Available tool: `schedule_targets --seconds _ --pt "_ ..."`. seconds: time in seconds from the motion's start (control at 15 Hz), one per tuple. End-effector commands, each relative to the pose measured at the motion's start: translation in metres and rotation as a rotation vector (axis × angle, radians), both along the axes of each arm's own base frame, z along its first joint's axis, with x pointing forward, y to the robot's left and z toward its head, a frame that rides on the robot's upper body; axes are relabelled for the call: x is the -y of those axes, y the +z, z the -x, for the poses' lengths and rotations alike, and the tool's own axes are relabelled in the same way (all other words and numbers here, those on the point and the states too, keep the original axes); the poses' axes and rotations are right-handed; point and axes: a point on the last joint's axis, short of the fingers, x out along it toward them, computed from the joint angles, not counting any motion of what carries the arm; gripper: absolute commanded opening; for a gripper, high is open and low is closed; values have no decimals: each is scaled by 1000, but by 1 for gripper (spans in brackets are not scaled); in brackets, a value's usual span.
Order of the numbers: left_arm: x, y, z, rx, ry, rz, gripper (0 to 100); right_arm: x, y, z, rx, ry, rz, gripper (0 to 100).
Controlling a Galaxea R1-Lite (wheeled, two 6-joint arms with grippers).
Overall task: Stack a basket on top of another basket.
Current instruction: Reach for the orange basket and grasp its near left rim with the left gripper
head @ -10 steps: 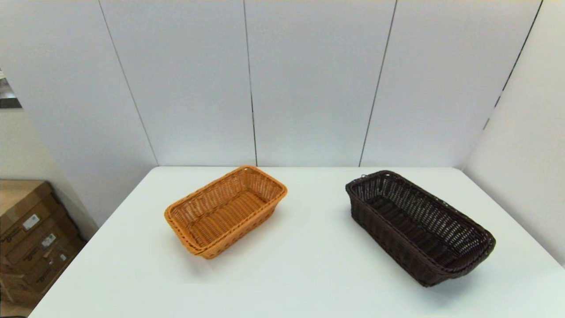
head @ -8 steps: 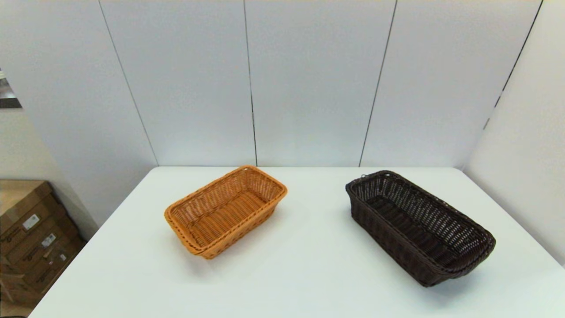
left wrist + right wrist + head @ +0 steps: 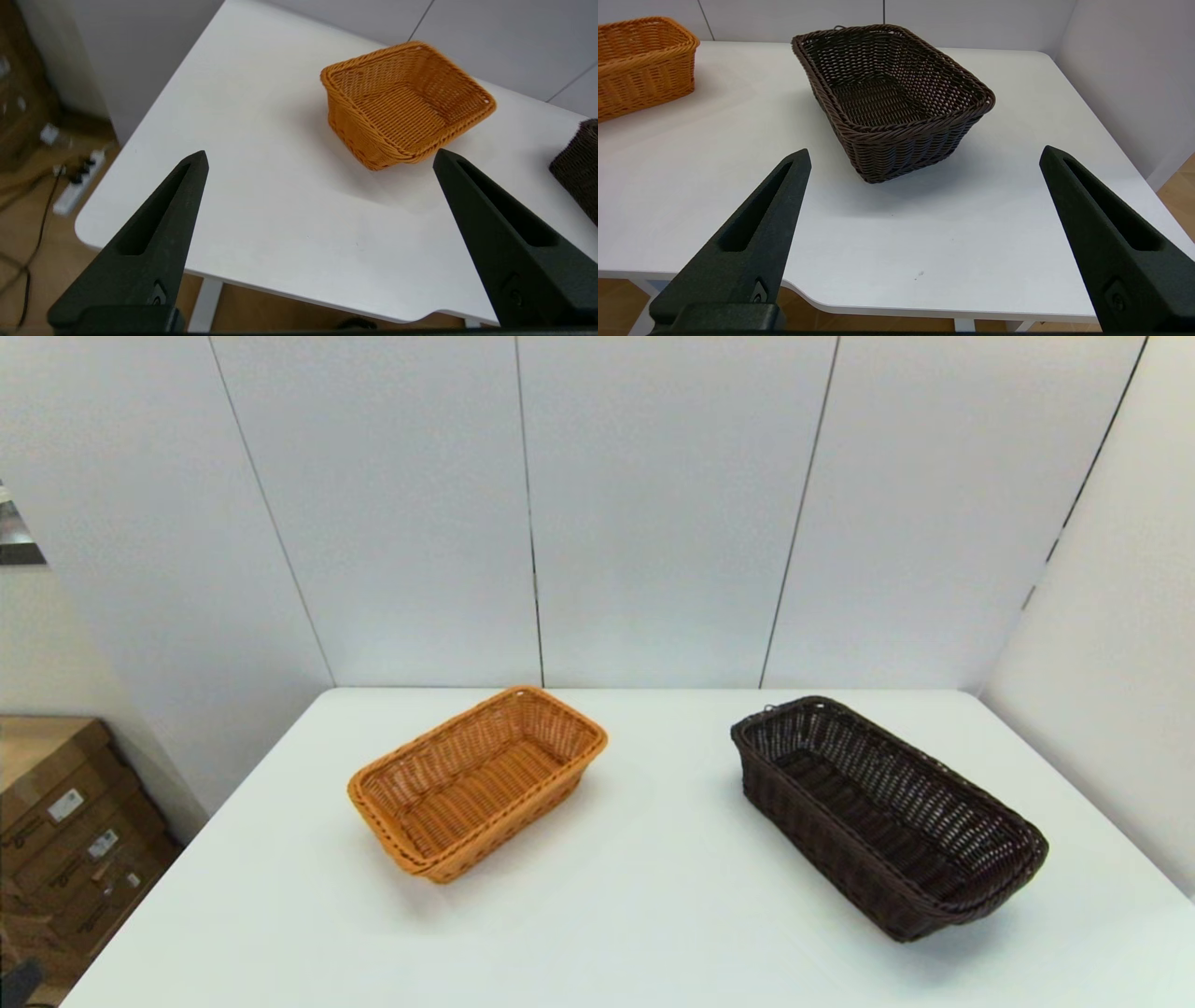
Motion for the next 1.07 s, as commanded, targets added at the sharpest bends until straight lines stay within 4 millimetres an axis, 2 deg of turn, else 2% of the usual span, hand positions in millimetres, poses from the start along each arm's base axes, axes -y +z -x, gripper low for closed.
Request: schedule_targets --seconds 0.07,0.33,0.47,0.6,0.8,1.07 --pt "0 25 -88 -303 98 167 100 0 0 0 -1 0 4 100" --pt "1 24 -161 -468 184 292 100 0 0 0 -1 1 5 100" --pt "2 13 -200 -548 226 335 100 0 0 0 -1 1 7 100" --pt "17 -3 -230 -626 233 377 100 0 0 0 -1 1 7 100" --pt "38 -20 -260 -685 274 369 100 0 0 0 0 1 7 100" --pt "63 -43 -278 -763 263 357 100 0 0 0 0 1 7 100"
